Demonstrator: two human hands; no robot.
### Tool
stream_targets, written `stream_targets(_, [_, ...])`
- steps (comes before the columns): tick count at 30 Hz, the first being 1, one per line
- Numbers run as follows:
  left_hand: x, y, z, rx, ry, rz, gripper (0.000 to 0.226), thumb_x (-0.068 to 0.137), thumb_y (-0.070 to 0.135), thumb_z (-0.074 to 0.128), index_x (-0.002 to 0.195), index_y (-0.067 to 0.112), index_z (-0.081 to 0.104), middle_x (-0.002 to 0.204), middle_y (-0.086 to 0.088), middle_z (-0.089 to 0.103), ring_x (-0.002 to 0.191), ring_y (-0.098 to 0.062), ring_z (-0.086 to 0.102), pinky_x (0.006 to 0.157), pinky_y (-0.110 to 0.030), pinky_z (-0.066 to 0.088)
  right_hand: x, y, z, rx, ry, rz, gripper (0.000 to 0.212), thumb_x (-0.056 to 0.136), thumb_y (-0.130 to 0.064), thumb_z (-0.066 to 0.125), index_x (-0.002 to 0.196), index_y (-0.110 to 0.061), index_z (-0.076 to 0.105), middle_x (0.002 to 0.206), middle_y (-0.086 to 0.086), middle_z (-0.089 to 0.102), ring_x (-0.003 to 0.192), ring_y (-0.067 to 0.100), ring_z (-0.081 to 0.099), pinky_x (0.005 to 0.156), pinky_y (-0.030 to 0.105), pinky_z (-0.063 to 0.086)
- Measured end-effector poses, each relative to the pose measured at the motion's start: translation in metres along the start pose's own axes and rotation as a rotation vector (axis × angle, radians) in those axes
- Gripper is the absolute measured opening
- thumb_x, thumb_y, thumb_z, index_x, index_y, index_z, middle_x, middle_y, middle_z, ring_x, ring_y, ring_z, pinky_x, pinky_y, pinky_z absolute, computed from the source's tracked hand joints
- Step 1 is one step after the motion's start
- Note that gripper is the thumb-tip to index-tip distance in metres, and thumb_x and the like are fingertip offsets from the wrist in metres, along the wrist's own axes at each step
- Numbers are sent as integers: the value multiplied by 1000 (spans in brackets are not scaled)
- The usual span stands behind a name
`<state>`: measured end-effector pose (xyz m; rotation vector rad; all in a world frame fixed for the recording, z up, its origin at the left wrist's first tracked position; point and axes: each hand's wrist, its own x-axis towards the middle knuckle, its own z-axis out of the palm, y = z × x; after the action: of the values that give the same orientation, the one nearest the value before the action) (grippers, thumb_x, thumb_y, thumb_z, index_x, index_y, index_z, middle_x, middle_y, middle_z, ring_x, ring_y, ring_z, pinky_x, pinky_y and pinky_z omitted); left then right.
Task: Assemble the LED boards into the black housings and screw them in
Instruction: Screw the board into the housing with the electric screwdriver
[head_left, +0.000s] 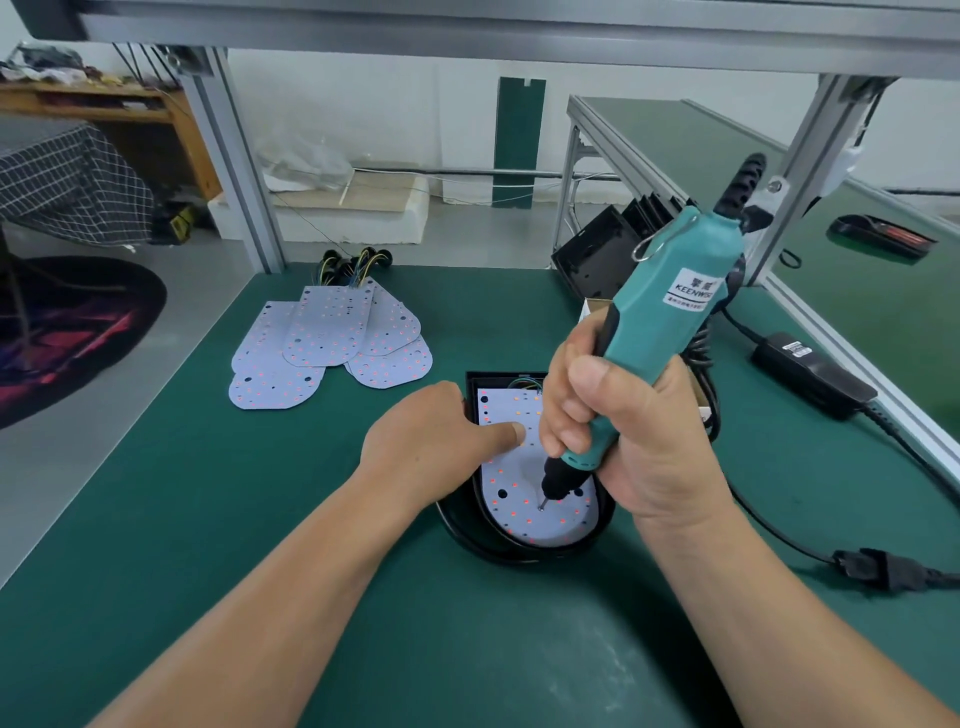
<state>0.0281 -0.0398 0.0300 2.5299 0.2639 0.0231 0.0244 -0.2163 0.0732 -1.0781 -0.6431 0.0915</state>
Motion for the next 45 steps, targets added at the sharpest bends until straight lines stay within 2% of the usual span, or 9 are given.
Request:
stream_targets(4, [0,0,-1,-41,-30,-16,62,71,73,73,68,24,35,50,13,35,49,-16,37,54,-30,28,-1,-3,1,26,20,13,4,81,-16,65,83,-19,64,61,5,44,45,19,42,52,31,47])
stream_targets(8, [-2,-1,-5,-33,-44,-10,63,73,76,72,70,23,36,59,12,41,54,-17,42,55,-32,30,3,-16,-11,175,69,-90,11,88,-18,70,98,-20,67,67,1,48,50,14,46,57,29,49])
stream_targets(12, [-2,-3,-16,-155,-57,21,63,90,74,58,70,24,24,60,7,26,54,-19,23,55,-33,20,9,-26,-32,300,277,-146,9,101,-26,62,93,-22,66,70,-6,48,56,7,43,58,24,45])
stream_targets(16, [7,-15,-35,-1005,-52,-236,12,104,11,50,95,10,59,76,-4,55,52,-13,36,48,-26,31,14,-18,-44,442,592,-104,16,104,-21,55,89,-19,59,72,-5,45,57,8,40,58,22,43])
stream_targets(18, [6,-18,-41,-1373,-180,-303,25,99,-9,44,116,-8,62,83,-10,63,54,-10,47,45,-19,38,16,-15,-46,462,659,-87,15,103,-19,56,89,-18,58,72,-5,46,57,8,41,58,22,44])
stream_targets(20, [1,-16,-43,-1514,-282,-324,33,95,-16,41,122,-17,59,84,-14,63,58,-11,52,45,-17,41,17,-13,-48,471,681,-87,15,103,-18,57,88,-17,59,72,-4,46,57,9,42,57,22,45])
stream_targets(28, [-19,6,-28,-1418,-537,-180,10,108,9,51,110,2,58,86,-10,70,46,-6,44,36,-15,32,16,-11,-46,518,680,-80,22,101,-16,59,79,-17,65,72,-3,47,57,10,42,56,23,46])
stream_targets(35, [-33,15,-19,-1443,-704,-156,17,95,24,68,89,9,72,91,-11,70,52,-5,47,39,-14,35,15,-18,-43,536,678,-86,17,100,-17,59,83,-16,63,73,-4,46,58,10,42,56,23,45])
stream_targets(45, [-40,18,-15,-1349,-691,-64,16,90,22,75,93,9,82,81,-6,63,52,-5,43,42,-15,28,12,-24,-39,548,651,-148,9,99,-19,60,91,-16,58,76,-4,46,61,9,42,59,23,45])
